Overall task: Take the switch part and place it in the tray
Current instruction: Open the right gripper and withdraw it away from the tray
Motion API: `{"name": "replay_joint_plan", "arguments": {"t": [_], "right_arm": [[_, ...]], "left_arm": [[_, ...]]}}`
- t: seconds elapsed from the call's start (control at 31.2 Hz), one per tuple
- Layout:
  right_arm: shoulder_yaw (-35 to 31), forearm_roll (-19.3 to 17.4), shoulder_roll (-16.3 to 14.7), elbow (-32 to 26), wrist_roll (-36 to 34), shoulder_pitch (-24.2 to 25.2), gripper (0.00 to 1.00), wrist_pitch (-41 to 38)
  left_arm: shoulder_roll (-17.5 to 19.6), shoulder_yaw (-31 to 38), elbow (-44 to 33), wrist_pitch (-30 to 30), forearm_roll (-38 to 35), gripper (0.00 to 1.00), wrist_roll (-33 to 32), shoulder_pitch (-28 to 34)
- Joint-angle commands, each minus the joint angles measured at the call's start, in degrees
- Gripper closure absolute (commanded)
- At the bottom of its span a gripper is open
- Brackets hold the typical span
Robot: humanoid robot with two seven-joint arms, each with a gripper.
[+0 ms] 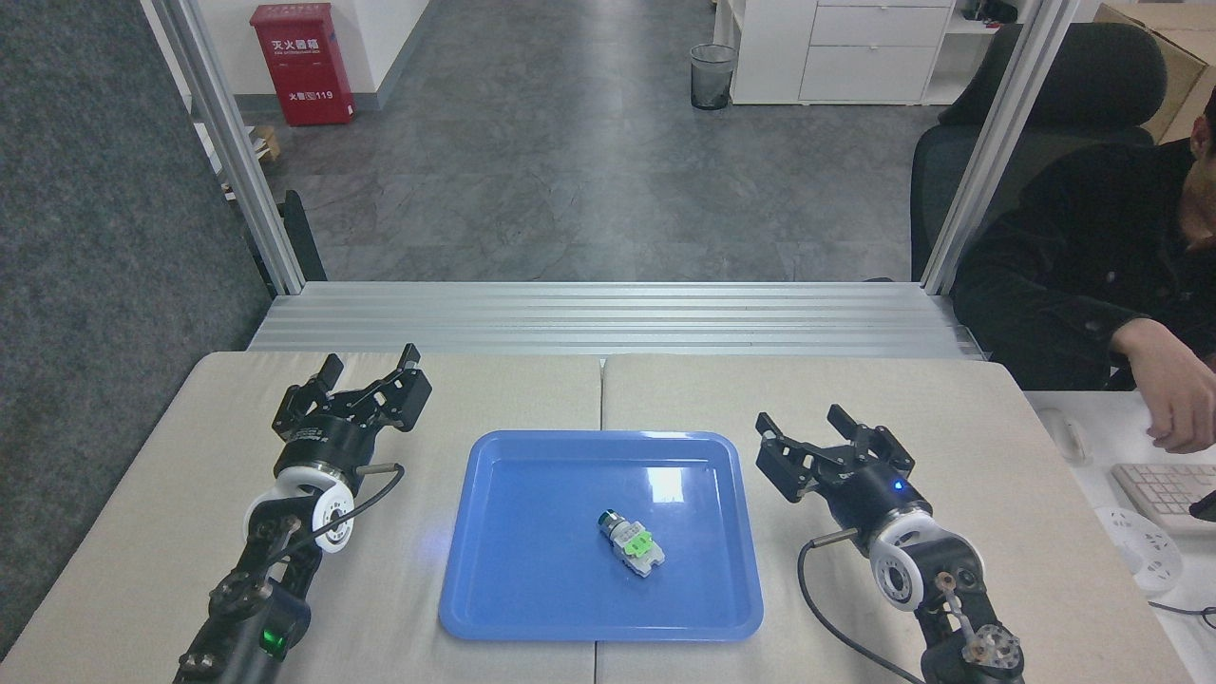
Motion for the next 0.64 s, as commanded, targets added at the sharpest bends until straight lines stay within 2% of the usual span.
{"name": "replay_joint_plan", "arguments": {"t": [0.0,0.61], "right_arm": [[-11.46,-2.08,-8.37,-0.57,-1.38,3.01,0.00,-0.04],[-11.63,-1.64,-8.99,-0.39,-1.82,2.31,0.00,0.13]], "left_arm": [[0.00,0.03,0.00,-0.02,0.00,0.00,0.04,0.00],[0.00,-0.06,0.00,-0.02,0.00,0.00,0.04,0.00]]}}
